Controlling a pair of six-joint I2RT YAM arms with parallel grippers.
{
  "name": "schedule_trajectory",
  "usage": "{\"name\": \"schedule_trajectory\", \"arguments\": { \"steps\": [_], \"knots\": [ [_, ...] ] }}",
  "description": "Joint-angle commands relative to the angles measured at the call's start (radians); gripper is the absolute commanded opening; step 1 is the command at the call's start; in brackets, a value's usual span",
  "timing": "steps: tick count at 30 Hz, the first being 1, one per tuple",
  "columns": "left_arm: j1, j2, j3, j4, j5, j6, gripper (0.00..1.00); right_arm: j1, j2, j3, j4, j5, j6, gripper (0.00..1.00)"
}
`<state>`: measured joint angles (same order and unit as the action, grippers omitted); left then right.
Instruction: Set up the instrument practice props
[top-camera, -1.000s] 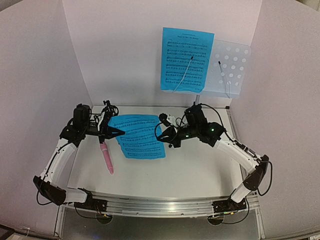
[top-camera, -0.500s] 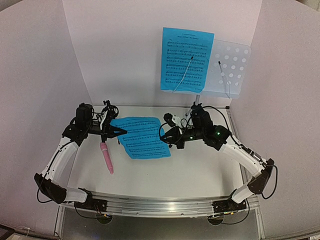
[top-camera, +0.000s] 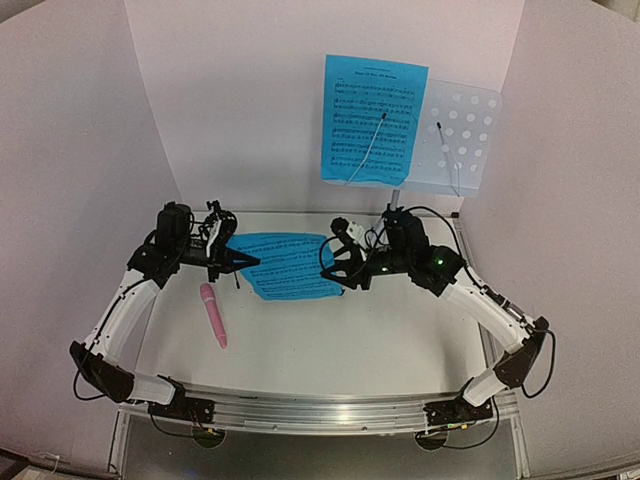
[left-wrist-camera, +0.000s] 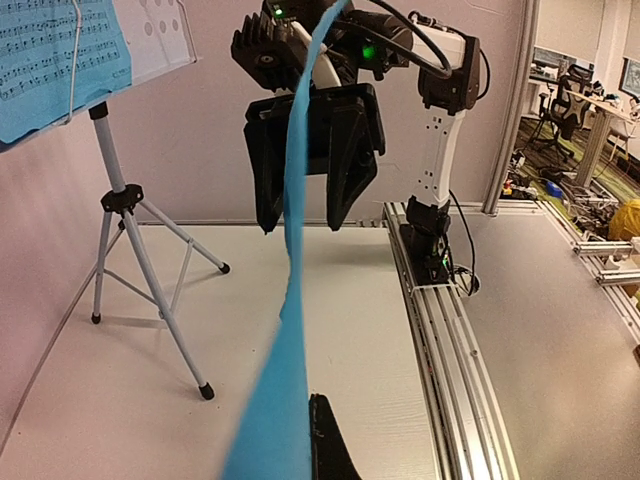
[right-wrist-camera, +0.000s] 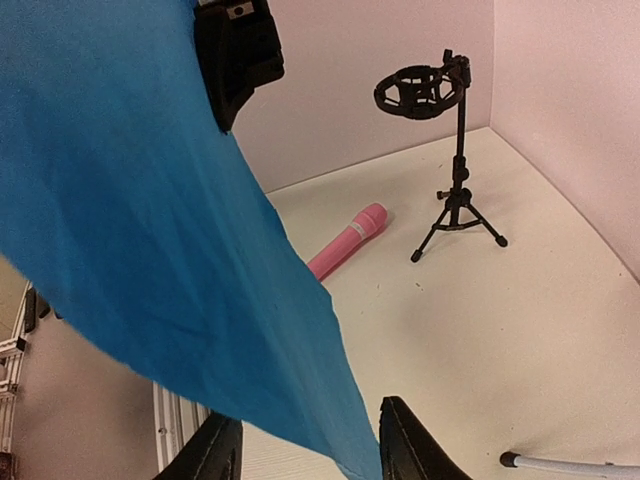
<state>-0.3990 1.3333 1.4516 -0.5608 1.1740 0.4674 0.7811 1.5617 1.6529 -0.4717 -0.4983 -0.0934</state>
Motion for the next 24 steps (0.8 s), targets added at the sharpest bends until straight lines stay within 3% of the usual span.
{"name": "schedule_trajectory", "arguments": {
  "steps": [1,7,12,17,18,22,24],
  "knots": [
    [-0.009,0.017,0.083,-0.066,0.006,0.052,0.0,-0.002,0.017,0.071,0.003,0.011,-0.022,0.45],
    [-0.019,0.027,0.102,-0.116,0.007,0.085,0.0,-0.003,0.02,0.098,0.004,0.024,-0.037,0.39],
    [-0.026,0.034,0.108,-0.108,0.004,0.085,0.0,-0.011,0.021,0.116,0.002,0.014,-0.033,0.03],
    [-0.026,0.038,0.117,-0.076,0.0,0.065,0.01,-0.04,0.014,0.139,-0.001,-0.001,0.007,0.0],
    [-0.027,0.037,0.118,-0.059,-0.002,0.052,0.05,-0.051,0.011,0.143,-0.001,-0.003,0.019,0.0],
    [-0.027,0.036,0.11,0.053,-0.021,-0.028,0.5,-0.113,-0.007,0.182,-0.006,-0.019,0.067,0.0],
    [-0.028,0.042,0.109,0.152,-0.035,-0.088,0.61,-0.157,-0.012,0.216,-0.013,-0.058,0.091,0.0]
  ]
}}
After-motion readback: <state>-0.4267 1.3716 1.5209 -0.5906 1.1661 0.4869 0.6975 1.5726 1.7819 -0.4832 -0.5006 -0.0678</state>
